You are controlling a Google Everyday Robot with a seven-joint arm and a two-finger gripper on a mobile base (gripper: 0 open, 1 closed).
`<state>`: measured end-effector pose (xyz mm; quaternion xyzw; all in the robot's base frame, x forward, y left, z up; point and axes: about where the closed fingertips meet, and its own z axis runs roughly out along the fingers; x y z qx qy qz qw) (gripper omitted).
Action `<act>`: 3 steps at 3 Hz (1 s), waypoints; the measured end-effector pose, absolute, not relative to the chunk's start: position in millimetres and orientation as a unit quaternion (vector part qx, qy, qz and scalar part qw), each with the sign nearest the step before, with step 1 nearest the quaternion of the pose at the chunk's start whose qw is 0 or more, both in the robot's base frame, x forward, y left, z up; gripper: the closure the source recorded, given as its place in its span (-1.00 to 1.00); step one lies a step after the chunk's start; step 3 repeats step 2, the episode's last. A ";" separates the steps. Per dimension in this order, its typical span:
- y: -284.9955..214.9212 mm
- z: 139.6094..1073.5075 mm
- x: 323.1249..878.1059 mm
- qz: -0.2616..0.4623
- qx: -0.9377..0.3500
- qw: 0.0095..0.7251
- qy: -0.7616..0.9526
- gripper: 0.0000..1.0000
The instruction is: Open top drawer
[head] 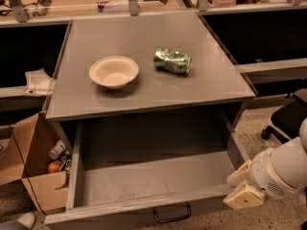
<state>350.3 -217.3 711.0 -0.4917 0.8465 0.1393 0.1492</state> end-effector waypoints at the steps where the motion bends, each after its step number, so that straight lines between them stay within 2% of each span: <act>1: -217.3 711.0 350.3 0.139 -0.492 0.149 0.846 -1.00; 3: -217.3 711.0 350.3 0.139 -0.492 0.149 0.846 -1.00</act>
Offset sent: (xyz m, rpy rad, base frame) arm 0.0000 0.0000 0.0000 0.0000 0.0000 0.0000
